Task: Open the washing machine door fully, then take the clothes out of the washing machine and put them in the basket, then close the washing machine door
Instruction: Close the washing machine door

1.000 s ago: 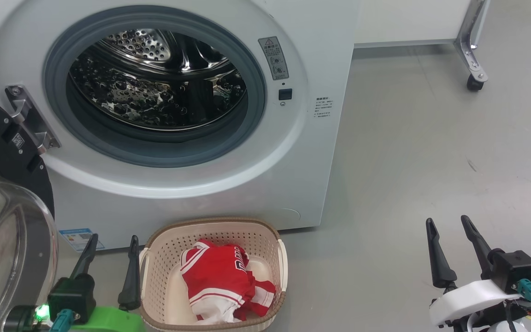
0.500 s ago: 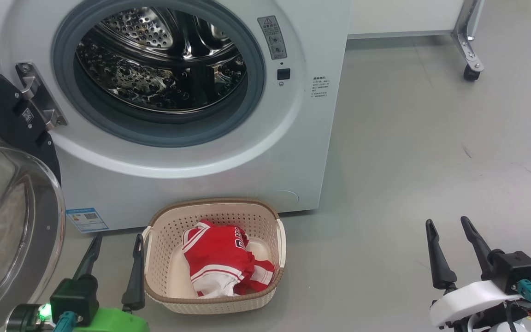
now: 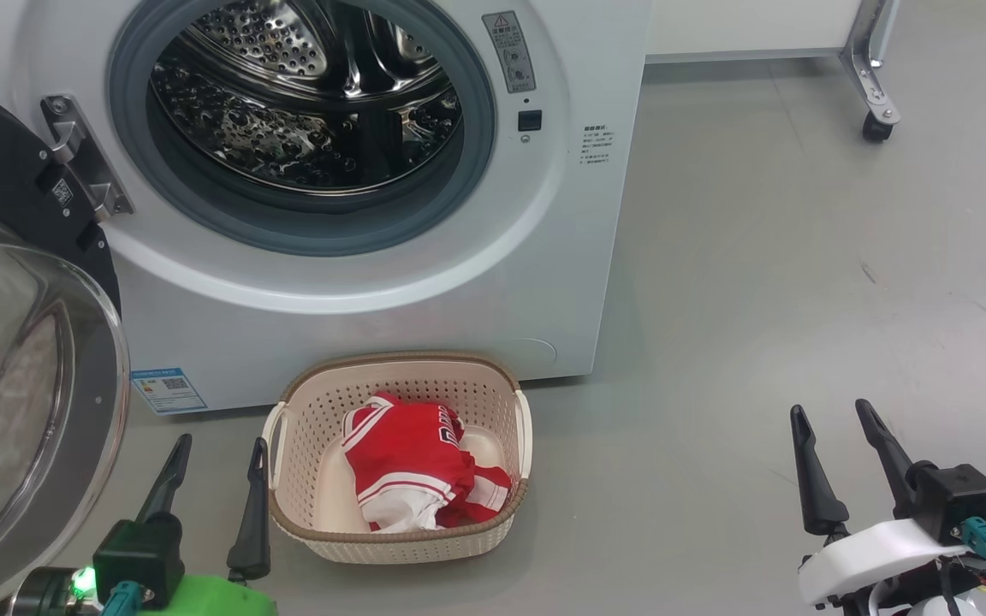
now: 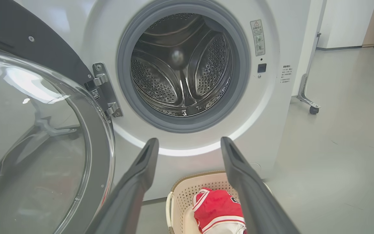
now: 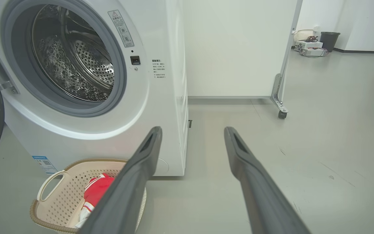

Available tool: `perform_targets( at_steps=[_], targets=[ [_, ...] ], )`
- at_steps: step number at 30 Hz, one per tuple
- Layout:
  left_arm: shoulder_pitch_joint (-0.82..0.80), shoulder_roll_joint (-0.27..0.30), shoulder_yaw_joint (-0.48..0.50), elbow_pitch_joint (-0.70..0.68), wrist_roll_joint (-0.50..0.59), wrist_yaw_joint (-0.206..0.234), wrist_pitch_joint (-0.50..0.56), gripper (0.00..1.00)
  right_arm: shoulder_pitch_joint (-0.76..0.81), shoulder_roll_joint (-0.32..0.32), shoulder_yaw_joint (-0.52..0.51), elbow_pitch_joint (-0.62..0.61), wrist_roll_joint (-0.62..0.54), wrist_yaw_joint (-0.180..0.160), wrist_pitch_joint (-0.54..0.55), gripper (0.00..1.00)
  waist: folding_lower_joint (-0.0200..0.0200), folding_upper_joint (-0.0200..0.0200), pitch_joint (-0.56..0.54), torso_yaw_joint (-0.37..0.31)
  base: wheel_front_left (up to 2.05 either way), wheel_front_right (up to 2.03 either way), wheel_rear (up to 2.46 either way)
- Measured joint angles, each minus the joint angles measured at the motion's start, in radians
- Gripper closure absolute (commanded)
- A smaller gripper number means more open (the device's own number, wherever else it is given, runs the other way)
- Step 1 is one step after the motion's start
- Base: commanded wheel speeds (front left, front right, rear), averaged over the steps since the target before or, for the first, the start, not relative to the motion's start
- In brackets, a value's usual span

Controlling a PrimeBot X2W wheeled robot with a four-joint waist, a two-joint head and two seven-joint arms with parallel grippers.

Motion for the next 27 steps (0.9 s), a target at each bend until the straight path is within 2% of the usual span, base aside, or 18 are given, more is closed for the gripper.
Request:
perform_targets(
  at_steps=[18, 27],
  targets=[
    [0.006, 0.0, -0.001, -0.018, 0.009, 0.003, 0.009, 0.0, 0.0, 0.0, 0.0, -0.003, 0.0, -0.009, 0.004, 0.0, 0.0, 0.0, 0.001, 0.01, -0.01, 0.01, 0.0],
    [0.005, 0.002, -0.021, -0.026, 0.022, 0.003, 0.019, 0.0, 0.02, -0.001, -0.018, -0.012, 0.009, -0.024, 0.004, 0.0, 0.0, 0.0, 0.003, 0.054, 0.0, 0.0, 0.0]
  ],
)
